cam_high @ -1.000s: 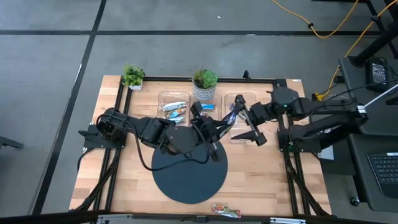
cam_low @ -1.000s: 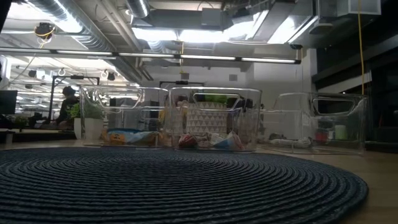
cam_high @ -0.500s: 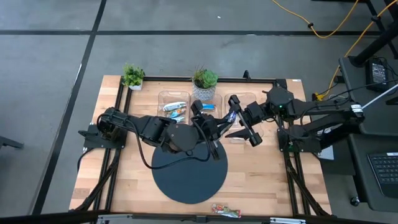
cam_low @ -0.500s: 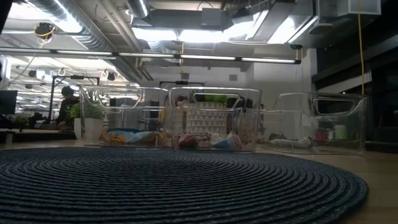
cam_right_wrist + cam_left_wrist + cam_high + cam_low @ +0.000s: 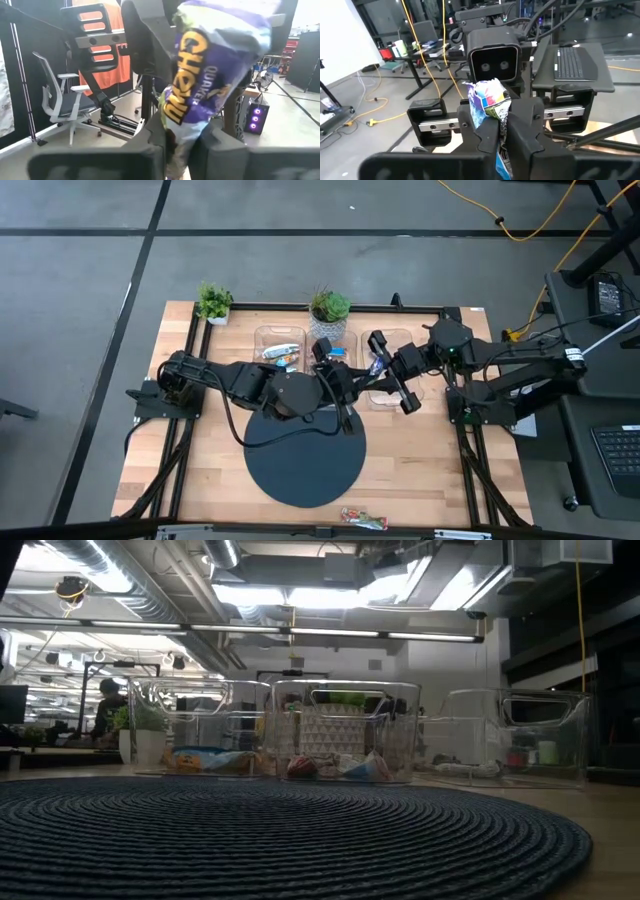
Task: Pick and place Granola Bars by type
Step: Put the blue granola bar into the right transparent bin
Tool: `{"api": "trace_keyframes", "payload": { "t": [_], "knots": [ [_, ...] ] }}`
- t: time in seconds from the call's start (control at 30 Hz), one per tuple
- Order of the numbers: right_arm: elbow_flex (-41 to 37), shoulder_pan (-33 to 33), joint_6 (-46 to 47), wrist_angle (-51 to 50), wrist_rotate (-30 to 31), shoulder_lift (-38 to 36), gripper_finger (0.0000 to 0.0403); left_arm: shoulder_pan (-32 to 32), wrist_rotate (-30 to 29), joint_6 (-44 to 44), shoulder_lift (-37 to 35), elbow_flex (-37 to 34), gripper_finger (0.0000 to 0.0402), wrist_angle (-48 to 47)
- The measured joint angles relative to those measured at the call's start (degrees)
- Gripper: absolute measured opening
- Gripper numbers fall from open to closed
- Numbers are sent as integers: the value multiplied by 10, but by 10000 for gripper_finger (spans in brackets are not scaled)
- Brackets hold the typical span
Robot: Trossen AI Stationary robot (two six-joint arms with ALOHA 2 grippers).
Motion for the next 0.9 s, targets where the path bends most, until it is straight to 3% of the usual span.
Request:
{"api": "trace_keyframes", "payload": {
  "t": [0.27,0.53,0.73,0.9],
  "knots": [
    [0,-14,-5,-5,-2,0,51,-9,-5,4,0,0,86,0],
    [0,-44,-14,-36,-2,-28,34,-49,-20,-6,-26,-1,151,-2],
    [0,-70,-30,-148,-1,-89,46,-84,-37,-8,-35,-1,163,-5],
    [0,-82,-63,-276,57,-159,32,-98,-67,-26,-35,-16,157,-15]
  ]
}}
